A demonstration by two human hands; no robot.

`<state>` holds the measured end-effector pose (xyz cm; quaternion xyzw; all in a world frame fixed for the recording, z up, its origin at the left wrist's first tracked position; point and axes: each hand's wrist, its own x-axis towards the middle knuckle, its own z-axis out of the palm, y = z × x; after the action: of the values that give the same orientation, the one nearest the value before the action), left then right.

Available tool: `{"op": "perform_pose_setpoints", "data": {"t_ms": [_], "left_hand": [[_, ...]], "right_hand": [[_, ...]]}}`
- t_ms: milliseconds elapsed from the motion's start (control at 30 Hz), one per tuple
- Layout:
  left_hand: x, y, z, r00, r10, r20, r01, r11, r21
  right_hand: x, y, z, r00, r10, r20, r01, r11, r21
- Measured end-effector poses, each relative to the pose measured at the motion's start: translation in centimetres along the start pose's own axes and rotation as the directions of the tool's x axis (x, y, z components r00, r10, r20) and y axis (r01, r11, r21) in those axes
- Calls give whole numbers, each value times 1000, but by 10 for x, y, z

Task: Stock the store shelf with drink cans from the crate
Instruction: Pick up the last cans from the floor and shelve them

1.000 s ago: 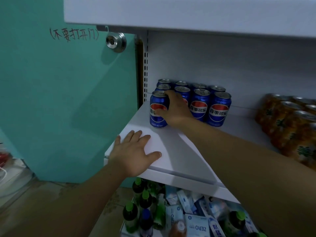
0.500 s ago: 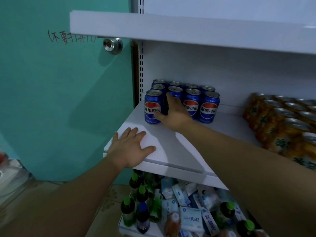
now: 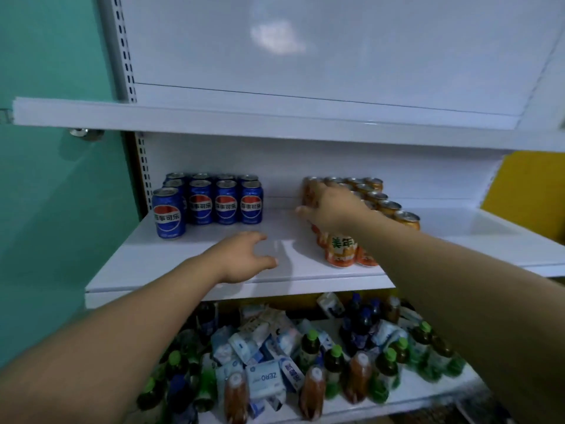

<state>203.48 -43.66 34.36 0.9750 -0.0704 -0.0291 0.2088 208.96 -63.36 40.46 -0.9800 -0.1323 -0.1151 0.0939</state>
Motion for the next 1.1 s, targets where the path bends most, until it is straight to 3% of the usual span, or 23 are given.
{"op": "perform_pose_setpoints", "data": {"t_ms": [233, 467, 633, 733, 967, 1100], "left_hand": [[-2, 119, 56, 952, 282, 120, -286, 958, 19], [3, 202, 146, 845, 437, 307, -441, 896, -60], [17, 231, 229, 767, 398, 503, -426, 902, -64], [27, 236, 280, 714, 347, 609, -416, 909, -30], [63, 228, 382, 614, 232, 754, -329, 944, -23], [89, 220, 439, 560, 170, 811, -306, 952, 12]], "right_hand": [[-84, 102, -31, 968, 248, -29, -249, 966, -62], [-179, 212, -25, 857, 514, 17, -513, 857, -43], [-240, 276, 12, 750, 656, 87, -653, 755, -56], [-270, 309, 45, 681, 705, 199, -711, 702, -50], [-298, 378, 147, 538, 753, 379, -805, 592, -36], [-299, 406, 216, 482, 712, 511, -821, 570, -19]]}}
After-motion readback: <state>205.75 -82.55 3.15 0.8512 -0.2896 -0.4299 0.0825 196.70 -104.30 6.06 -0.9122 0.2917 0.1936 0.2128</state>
